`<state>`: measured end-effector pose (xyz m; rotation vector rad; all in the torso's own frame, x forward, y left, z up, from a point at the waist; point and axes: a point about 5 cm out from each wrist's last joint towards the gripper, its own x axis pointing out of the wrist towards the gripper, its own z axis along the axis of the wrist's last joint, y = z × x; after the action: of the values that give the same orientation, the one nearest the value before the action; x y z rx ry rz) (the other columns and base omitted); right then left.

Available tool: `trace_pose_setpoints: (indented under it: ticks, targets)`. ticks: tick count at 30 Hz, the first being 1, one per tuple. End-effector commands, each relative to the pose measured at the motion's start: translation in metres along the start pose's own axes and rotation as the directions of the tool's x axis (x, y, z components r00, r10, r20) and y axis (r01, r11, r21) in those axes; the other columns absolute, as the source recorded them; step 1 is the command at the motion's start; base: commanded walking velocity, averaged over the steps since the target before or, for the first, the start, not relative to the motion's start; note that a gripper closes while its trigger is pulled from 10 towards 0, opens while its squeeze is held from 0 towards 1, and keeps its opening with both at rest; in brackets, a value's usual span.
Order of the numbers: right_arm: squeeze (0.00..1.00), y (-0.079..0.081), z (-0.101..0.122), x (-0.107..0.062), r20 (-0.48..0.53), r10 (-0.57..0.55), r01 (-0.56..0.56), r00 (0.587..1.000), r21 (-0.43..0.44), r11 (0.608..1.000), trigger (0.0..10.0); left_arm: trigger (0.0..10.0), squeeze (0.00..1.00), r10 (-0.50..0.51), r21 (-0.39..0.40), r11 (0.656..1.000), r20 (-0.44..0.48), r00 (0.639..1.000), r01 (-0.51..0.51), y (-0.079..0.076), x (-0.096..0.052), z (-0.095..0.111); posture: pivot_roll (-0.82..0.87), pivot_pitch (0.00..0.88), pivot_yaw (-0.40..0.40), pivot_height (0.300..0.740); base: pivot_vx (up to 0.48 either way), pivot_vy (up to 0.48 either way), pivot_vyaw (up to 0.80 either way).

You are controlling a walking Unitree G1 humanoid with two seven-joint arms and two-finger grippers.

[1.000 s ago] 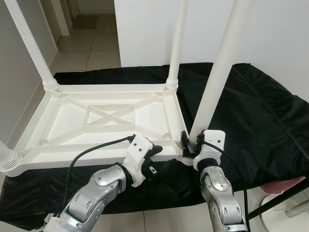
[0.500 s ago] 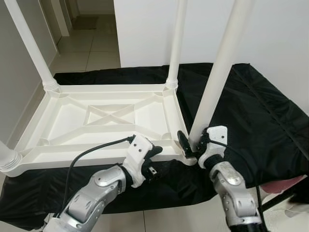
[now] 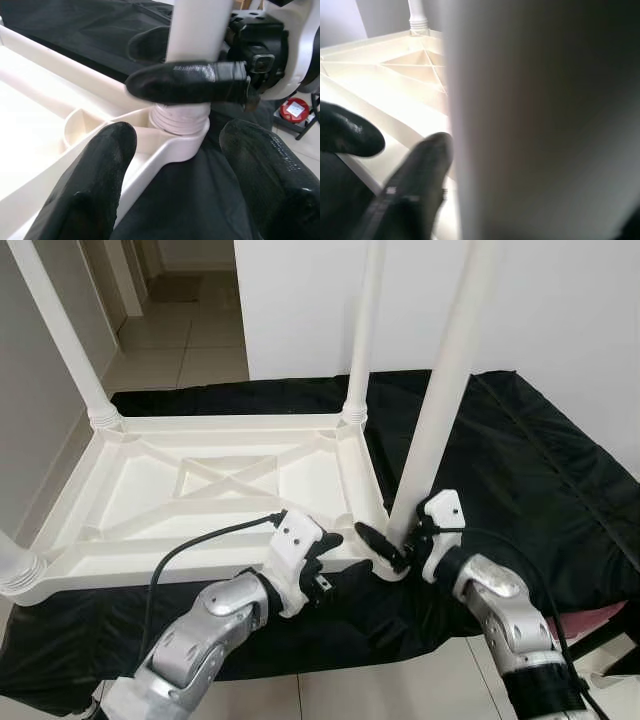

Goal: Building children table

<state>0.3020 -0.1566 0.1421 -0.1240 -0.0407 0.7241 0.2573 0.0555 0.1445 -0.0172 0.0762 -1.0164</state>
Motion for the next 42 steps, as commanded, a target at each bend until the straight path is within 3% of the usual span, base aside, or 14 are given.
trace_pose_setpoints:
  ticks: [1,2,10,11,25,26,34,41,42]
  targets:
    - [0.00,0.000,-0.001,0.002,-0.004,0.020,-0.020,1.000,-0.001,1.000,1.4,10.0,0.00,-0.105,0.019,0.994,-0.010,0.994,0.105,-0.004,0.001,-0.001,-0.06,0.000,0.009,0.740,0.000,0.000,0.00]
    - [0.00,0.000,-0.001,0.002,-0.004,0.022,-0.022,1.000,0.000,1.000,0.0,10.0,0.00,-0.104,0.021,0.994,-0.011,0.994,0.105,-0.003,0.001,-0.001,-0.06,0.000,0.007,0.740,0.000,0.000,0.00]
    - [0.00,0.001,-0.004,-0.003,-0.006,0.054,-0.054,0.999,0.009,0.999,0.0,10.0,0.00,-0.100,0.026,0.995,0.001,0.995,0.099,-0.004,0.002,0.000,-0.07,0.000,0.000,0.740,0.000,0.000,0.00]
    - [0.00,0.004,-0.006,-0.005,-0.001,0.049,-0.049,0.999,0.038,0.998,10.0,10.0,0.00,-0.103,0.026,0.994,0.003,0.995,0.102,-0.004,0.004,0.000,-0.07,0.000,-0.002,0.740,0.000,0.000,0.00]
    - [0.00,0.016,-0.016,-0.013,0.027,-0.089,0.085,0.996,0.107,0.991,10.0,10.0,0.00,-0.119,0.033,0.992,0.007,0.993,0.119,-0.003,0.007,0.001,-0.09,0.000,0.012,0.740,0.000,0.000,0.00]
    - [0.00,0.012,-0.017,-0.016,0.034,-0.162,0.157,0.986,0.114,0.981,10.0,10.0,0.00,-0.119,0.035,0.992,0.007,0.993,0.119,-0.001,0.007,0.002,-0.10,0.000,0.018,0.740,0.000,0.000,0.00]
    - [0.00,-0.002,-0.017,-0.021,0.037,-0.345,0.341,0.938,0.082,0.937,10.0,10.0,0.00,-0.143,0.034,0.989,-0.014,0.990,0.143,-0.004,0.004,-0.002,-0.10,0.000,0.026,0.740,0.000,0.000,0.00]
    - [0.00,-0.008,-0.019,-0.021,0.017,-0.430,0.428,0.903,0.077,0.901,10.0,10.0,0.00,-0.147,0.022,0.989,-0.009,0.989,0.147,-0.008,0.002,-0.001,-0.09,0.006,0.025,0.740,0.000,0.000,0.00]
    - [0.00,-0.008,-0.020,-0.019,0.021,-0.483,0.479,0.876,0.093,0.873,10.0,10.0,0.00,-0.147,0.018,0.989,-0.016,0.989,0.147,-0.012,0.000,-0.004,-0.08,0.016,0.027,0.740,0.000,0.000,0.00]
